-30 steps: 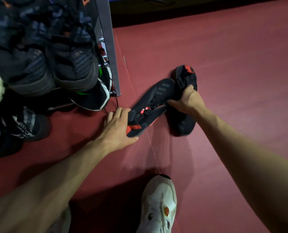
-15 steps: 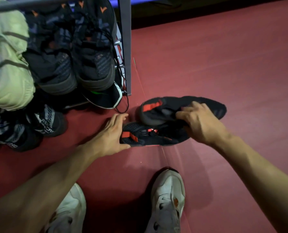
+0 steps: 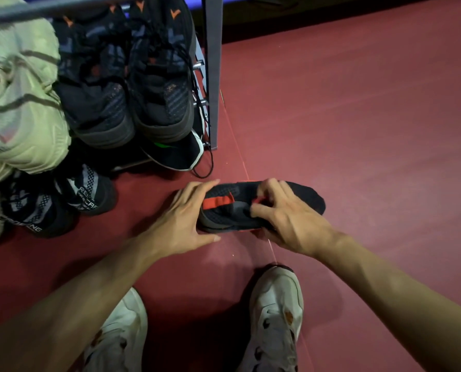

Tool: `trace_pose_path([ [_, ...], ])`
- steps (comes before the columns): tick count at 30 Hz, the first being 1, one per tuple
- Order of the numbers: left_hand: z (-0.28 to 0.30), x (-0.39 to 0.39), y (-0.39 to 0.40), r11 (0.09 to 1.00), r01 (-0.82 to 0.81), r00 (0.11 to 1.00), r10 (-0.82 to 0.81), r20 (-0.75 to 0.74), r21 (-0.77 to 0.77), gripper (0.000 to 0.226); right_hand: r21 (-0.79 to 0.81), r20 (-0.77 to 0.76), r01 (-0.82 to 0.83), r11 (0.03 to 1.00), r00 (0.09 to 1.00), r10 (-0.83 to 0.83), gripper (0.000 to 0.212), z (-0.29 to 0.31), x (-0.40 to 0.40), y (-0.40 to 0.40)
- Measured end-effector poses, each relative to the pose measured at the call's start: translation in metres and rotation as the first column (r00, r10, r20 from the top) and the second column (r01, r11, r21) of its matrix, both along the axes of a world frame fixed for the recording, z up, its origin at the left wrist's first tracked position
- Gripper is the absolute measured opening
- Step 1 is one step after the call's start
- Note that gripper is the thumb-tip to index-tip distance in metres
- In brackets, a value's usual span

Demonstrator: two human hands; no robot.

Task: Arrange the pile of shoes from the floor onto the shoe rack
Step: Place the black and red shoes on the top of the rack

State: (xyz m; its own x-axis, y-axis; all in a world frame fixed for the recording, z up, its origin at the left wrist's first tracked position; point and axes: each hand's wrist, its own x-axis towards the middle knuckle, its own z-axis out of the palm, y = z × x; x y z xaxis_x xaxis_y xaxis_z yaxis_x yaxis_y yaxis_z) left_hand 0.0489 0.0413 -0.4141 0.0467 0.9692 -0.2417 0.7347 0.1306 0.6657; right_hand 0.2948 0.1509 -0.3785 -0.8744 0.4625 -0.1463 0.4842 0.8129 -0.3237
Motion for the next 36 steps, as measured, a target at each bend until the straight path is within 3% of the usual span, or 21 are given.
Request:
trace_pose_path([
  [2,-0.003,0.003,0.002,1.0,-0.016,1.0,0.016,0.001,0.016,0.109,0.066,0.072,0.087,0.994,0.993,-0.092,0.073,-0.003,0.0,-0.002],
  [4,-0.005,0.006,0.006,0.999,-0.029,1.0,0.029,0.005,0.033,0.1,0.15,0.247,0.13,0.98,0.955,-0.165,0.117,-0.009,0.004,0.001],
  [6,-0.007,0.009,0.01,0.999,-0.014,1.0,0.015,-0.026,0.031,0.099,0.154,0.352,0.104,0.983,0.923,-0.152,0.134,-0.019,0.014,0.006],
  [14,-0.003,0.017,0.012,1.0,-0.012,0.994,0.013,-0.105,0.004,0.103,0.138,0.375,0.107,0.985,0.914,-0.152,0.133,-0.039,0.028,0.031],
  [19,0.021,0.016,0.006,0.999,0.022,0.995,-0.026,-0.092,-0.039,0.1,0.126,0.363,0.115,0.985,0.919,-0.153,0.125,-0.013,0.033,0.019],
  [32,0.264,0.003,-0.041,0.976,0.066,0.997,-0.055,-0.06,0.208,0.095,0.247,0.208,0.086,0.965,0.968,-0.14,0.124,0.247,0.042,-0.016],
  [36,0.339,-0.012,-0.064,0.951,0.018,0.998,0.004,-0.068,0.309,0.098,0.302,0.094,0.124,0.945,0.983,-0.159,0.126,0.32,0.027,-0.035],
])
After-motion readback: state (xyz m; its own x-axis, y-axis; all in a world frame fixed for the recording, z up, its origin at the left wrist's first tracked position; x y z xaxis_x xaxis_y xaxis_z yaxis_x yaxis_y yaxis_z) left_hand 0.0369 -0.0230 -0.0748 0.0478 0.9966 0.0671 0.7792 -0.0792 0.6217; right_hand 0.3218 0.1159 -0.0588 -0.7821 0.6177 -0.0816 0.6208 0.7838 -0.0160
